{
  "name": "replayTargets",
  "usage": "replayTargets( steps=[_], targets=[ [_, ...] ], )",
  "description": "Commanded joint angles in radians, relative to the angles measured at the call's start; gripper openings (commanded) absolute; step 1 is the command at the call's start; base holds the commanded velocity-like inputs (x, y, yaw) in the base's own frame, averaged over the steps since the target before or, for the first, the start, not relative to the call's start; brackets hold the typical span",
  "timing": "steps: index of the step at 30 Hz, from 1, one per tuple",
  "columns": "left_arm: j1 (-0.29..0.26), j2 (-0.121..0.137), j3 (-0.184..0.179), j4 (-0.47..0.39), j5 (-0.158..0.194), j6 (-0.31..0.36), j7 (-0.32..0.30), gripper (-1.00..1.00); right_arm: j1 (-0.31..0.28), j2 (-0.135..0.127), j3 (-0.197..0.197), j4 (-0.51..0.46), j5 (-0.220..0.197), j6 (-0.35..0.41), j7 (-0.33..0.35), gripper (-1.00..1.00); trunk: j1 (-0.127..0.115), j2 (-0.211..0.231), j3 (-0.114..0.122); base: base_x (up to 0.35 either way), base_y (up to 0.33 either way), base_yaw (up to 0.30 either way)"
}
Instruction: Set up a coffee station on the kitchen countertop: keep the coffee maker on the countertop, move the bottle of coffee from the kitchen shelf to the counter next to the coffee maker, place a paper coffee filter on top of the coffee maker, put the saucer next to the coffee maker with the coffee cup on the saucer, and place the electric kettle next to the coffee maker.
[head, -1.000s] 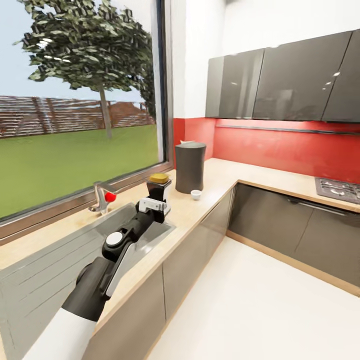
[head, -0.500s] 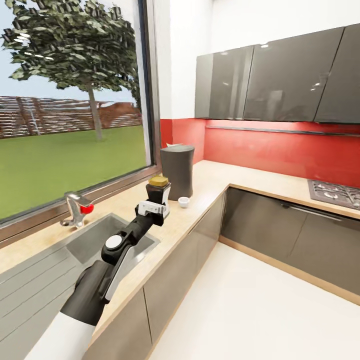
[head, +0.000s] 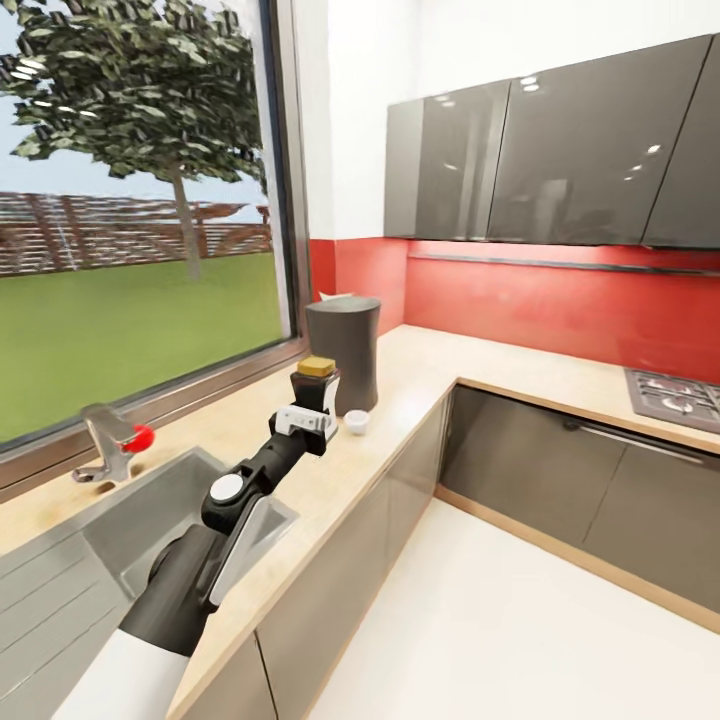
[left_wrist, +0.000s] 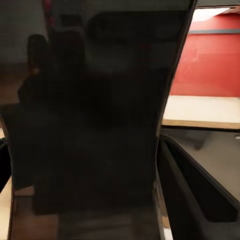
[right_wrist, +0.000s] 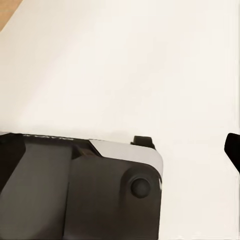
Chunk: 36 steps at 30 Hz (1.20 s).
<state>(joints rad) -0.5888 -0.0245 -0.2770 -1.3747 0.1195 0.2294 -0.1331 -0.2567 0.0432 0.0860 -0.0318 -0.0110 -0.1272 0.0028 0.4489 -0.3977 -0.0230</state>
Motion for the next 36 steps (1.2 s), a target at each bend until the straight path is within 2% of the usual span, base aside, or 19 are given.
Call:
replayTargets(
  steps=[1,12,17,19,20,26,29,36],
  targets=[
    [-0.001,0.000,0.001,-0.001,0.009,0.007,-0.003,-1.00,-0.001,0.000,0.007,0.001,-0.001,-0.003,0.000,1.00,0.001,-0.002,-0.002,0.294,-0.141,0.000],
    [0.000,0.000,0.001,-0.001,0.009,0.007,-0.003,-1.00,-0.001,0.003,0.008,0.001,-0.001,-0.003,0.000,1.00,0.001,-0.002,-0.002,0.293,-0.143,0.001],
    [0.004,0.001,0.002,0.000,0.009,0.005,-0.003,-1.00,-0.001,0.004,0.008,0.001,-0.001,-0.003,0.000,1.00,0.001,-0.002,-0.002,0.291,-0.146,0.156],
    [0.026,0.001,0.023,0.000,0.009,0.003,0.012,-1.00,-0.001,0.004,0.008,0.002,-0.001,-0.003,0.000,1.00,0.001,-0.002,-0.002,0.290,-0.149,0.256],
    [0.038,0.001,0.041,0.000,0.009,-0.003,0.028,-1.00,-0.001,0.004,0.008,0.002,-0.001,-0.003,0.000,1.00,0.001,-0.002,-0.002,0.290,-0.150,0.274],
    [0.052,0.011,0.052,0.024,0.011,-0.092,0.036,-1.00,-0.001,0.004,0.008,0.003,-0.001,-0.003,0.000,1.00,0.001,-0.002,-0.002,0.290,-0.150,0.193],
    [0.080,0.016,0.054,0.035,0.009,-0.110,0.038,-1.00,-0.001,0.004,0.008,0.003,-0.001,-0.003,0.000,1.00,0.001,-0.002,-0.002,0.274,-0.162,0.023],
    [0.088,0.018,0.055,0.049,0.009,-0.133,0.039,-1.00,-0.001,0.004,0.008,0.003,-0.001,-0.003,0.001,1.00,0.001,-0.002,-0.002,0.140,-0.246,0.005]
  ],
)
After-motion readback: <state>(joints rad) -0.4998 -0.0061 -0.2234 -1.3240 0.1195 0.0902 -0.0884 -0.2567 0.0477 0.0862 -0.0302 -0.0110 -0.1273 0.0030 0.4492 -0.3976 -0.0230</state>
